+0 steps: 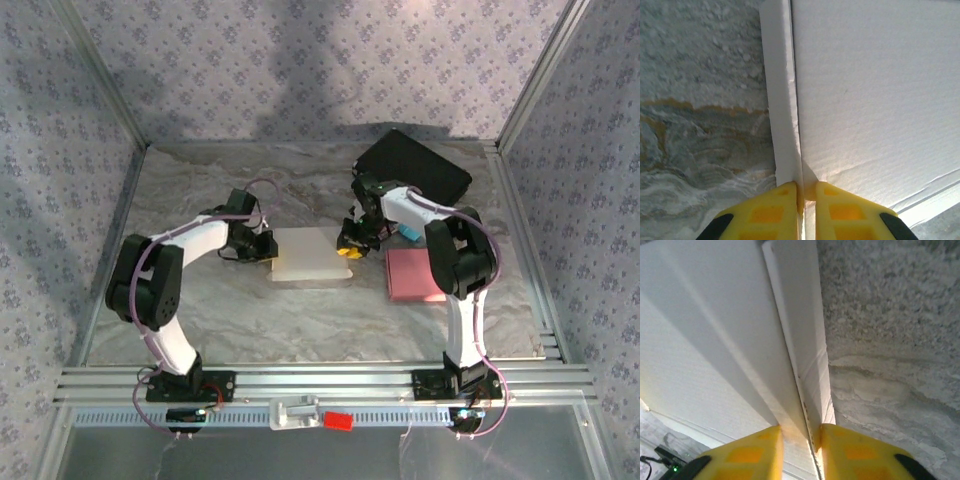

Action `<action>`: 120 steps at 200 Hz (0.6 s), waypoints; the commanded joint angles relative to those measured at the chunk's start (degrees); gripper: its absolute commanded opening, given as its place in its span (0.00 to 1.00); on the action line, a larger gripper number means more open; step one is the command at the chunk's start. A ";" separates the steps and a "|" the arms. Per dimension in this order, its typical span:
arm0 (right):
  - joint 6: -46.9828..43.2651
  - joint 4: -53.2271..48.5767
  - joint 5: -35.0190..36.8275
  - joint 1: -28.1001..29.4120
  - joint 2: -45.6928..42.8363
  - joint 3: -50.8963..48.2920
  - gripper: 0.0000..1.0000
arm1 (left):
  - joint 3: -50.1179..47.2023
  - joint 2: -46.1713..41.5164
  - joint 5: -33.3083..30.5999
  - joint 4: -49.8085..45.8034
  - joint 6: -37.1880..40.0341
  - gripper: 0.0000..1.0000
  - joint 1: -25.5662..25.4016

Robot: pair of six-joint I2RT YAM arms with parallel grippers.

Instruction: Fold the paper box

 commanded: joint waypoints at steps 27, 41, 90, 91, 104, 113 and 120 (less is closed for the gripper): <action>-5.73 6.94 -5.93 -2.48 -4.16 -4.71 0.52 | -6.20 -1.77 4.16 1.38 -1.80 0.08 -0.70; -7.51 7.80 -7.68 -3.31 -4.12 -4.05 0.59 | -8.04 -2.42 4.50 2.98 -3.01 0.07 0.19; -12.90 4.04 -10.50 -4.54 -0.52 0.33 0.70 | -12.15 -4.25 4.46 5.02 -4.91 0.05 3.96; -12.98 3.96 -10.59 -4.58 -0.43 0.39 0.70 | -12.18 -4.25 4.48 5.02 -4.91 0.05 4.03; -13.66 3.19 -11.37 -5.00 0.10 0.64 0.71 | -12.52 -4.33 4.18 4.56 -4.84 0.05 4.42; -14.01 3.60 -12.51 -5.12 0.02 0.32 0.71 | -12.65 -4.56 4.05 4.17 -4.73 0.05 4.51; -14.15 4.02 -14.08 -5.14 0.10 0.09 0.71 | -12.94 -4.76 3.64 3.99 -4.71 0.05 4.54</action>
